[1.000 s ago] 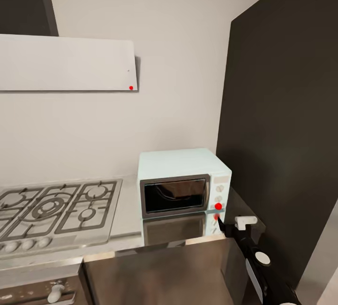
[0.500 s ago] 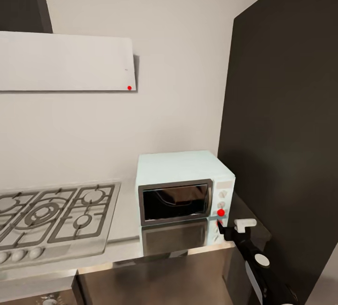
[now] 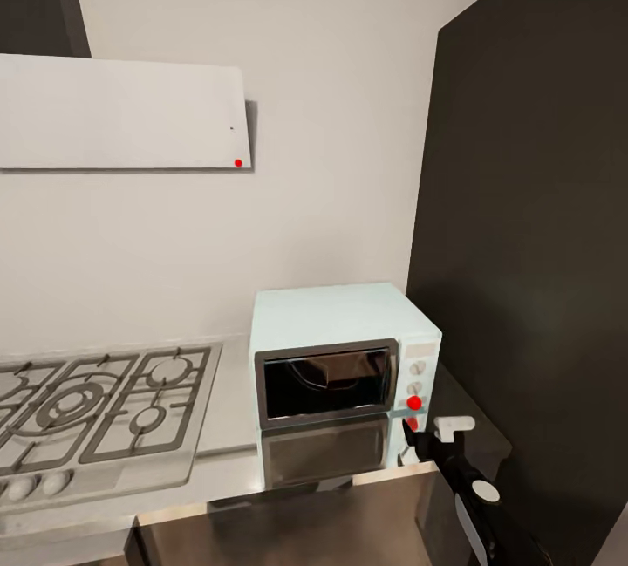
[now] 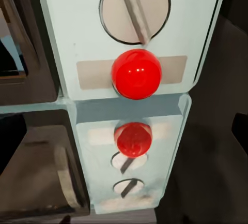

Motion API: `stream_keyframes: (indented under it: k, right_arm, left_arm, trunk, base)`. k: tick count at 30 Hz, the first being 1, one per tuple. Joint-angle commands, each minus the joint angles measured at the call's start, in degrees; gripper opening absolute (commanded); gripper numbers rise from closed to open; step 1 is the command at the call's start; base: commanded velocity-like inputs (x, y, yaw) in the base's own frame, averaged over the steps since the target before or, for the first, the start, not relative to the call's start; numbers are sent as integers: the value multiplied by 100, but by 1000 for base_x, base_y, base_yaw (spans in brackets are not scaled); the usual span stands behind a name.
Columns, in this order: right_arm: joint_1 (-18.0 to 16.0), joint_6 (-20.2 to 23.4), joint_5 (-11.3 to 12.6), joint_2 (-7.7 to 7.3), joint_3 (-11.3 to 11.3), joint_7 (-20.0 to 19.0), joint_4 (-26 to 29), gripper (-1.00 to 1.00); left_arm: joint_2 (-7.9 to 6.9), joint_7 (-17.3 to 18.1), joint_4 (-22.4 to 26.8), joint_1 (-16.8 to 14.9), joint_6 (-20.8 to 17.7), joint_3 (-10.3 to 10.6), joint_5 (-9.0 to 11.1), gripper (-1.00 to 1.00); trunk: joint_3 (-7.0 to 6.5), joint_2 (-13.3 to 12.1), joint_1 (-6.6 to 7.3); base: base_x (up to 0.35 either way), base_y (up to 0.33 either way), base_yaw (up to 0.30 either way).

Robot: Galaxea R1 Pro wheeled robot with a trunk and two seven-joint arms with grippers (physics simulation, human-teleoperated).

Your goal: In the kitchen, take the popcorn bag from the countertop, put it into the microwave, and heat it until the popcorn is cooked so the cooked popcorn ends up inside the bag.

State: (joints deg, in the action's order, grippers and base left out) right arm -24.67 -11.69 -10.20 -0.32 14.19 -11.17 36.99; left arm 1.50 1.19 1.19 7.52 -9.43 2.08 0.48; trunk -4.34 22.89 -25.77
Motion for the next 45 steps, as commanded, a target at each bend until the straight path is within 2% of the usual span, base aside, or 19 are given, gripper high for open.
stream_keyframes:
  k: [1, 11, 15, 22, 23, 36, 45]
  right_arm:
    - [-3, -25, -60, 5, 40, -42, -9, 100]
    - [-3, -34, -61, 3, 40, -39, -93, 100]
    - [-3, -53, -58, -94, 48, -35, -267, 100]
    - [-3, -50, -57, -128, 49, -34, -342, 100]
    - [-3, -53, -59, -130, 49, -34, -354, -100]
    - [-3, -70, -59, -144, 58, -34, -465, -100]
    - [-3, -70, -60, -177, 58, -34, -465, -100]
  left_arm:
    - [-1, 12, 13, 4, -30, 20, 5, 100]
    - [-1, 12, 13, 4, -32, 20, 5, 100]
    - [-1, 12, 13, 4, -32, 20, 5, 100]
    - [-1, 12, 13, 4, -32, 20, 5, 100]
    - [-1, 12, 13, 4, -32, 20, 5, 100]
    - [-1, 12, 13, 4, -32, 20, 5, 100]
    - [-1, 12, 13, 4, -32, 20, 5, 100]
  trunk:
    - [0, 3, -2]
    - [0, 3, -2]
    - [0, 3, -2]
    - [0, 3, -2]
    - [0, 3, -2]
    - [0, 3, -2]
    - [0, 3, -2]
  base:
    - [5, 0, 0]
    - [89, 0, 0]
    - [2, 0, 0]
    - [0, 0, 0]
    - [0, 0, 0]
    - [0, 0, 0]
    - [262, 0, 0]
